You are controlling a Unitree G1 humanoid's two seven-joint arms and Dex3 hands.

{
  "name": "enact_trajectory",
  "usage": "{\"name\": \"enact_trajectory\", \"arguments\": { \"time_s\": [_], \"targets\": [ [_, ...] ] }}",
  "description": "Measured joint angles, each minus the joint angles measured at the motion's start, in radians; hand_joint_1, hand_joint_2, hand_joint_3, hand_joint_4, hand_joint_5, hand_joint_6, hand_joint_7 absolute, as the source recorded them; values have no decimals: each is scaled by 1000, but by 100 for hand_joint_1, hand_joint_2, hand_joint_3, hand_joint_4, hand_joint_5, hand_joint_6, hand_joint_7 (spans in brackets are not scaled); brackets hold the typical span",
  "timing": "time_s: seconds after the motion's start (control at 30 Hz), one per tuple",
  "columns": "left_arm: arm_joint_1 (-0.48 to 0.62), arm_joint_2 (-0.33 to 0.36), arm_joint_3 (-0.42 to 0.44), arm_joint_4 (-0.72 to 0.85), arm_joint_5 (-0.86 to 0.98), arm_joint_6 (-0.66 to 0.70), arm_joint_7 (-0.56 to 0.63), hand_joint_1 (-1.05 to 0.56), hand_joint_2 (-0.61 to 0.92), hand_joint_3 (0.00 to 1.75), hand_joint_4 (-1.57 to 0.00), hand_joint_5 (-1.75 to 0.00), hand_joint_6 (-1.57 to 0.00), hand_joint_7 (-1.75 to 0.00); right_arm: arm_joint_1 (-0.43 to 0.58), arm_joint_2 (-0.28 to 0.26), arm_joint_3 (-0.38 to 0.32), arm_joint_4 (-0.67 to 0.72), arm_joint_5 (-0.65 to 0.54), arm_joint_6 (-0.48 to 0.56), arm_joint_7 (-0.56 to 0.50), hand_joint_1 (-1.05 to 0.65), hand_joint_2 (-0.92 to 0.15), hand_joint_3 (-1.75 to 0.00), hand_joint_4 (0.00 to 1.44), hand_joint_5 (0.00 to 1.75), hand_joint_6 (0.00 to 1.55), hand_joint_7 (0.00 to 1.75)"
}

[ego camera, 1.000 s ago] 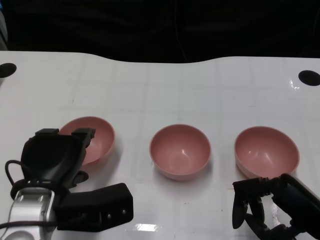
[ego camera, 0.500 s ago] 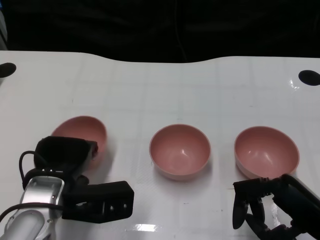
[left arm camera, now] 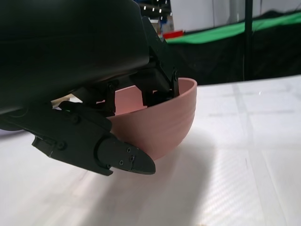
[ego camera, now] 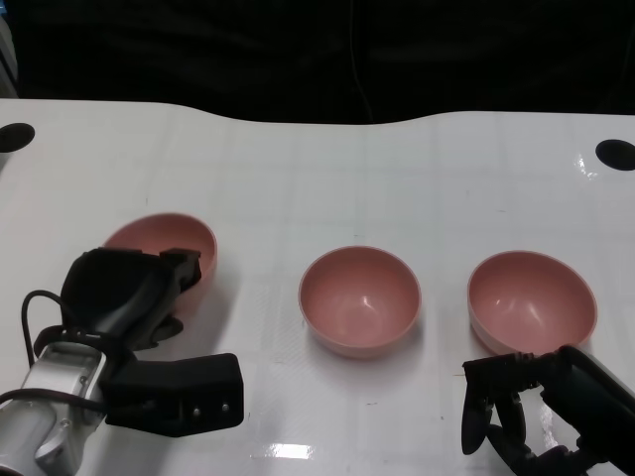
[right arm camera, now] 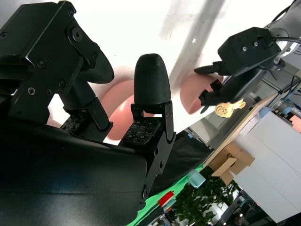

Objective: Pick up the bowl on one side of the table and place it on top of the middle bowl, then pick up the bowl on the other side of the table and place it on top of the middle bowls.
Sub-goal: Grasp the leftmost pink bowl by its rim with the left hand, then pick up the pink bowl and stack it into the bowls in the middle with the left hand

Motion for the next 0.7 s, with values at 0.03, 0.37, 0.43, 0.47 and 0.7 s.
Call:
{"name": "enact_trajectory", "arguments": {
  "time_s": [0.03, 0.37, 0.43, 0.47, 0.7],
  "targets": [
    [0, 5, 0, -4, 1, -2, 13, -18, 66, 83, -89, -175, -74, -155, 0, 0, 0, 0, 0, 0, -1, 16, -17, -155, 93, 172, 89, 130],
    [11, 48, -2, -186, 29, 10, 44, -18, 54, 89, -87, -175, -76, -156, 1, 0, 0, -1, -2, 4, -1, 18, -19, -152, 93, 171, 89, 129],
    [18, 50, -1, -222, 18, -2, 34, -17, 53, 90, -88, -175, -76, -157, 1, 0, 0, -1, -3, 4, -2, 15, -20, -152, 92, 172, 89, 129],
    [20, 50, -1, -239, 16, -9, 27, -17, 51, 88, -89, -175, -75, -160, 1, 0, 0, -1, -3, 4, -2, 14, -21, -151, 91, 173, 89, 129],
    [18, 50, -1, -311, -57, -116, -23, -16, 51, 92, -90, -175, -71, -172, 0, 0, 0, -1, -3, 4, -2, 14, -20, -151, 91, 173, 89, 129]
  ]
}}
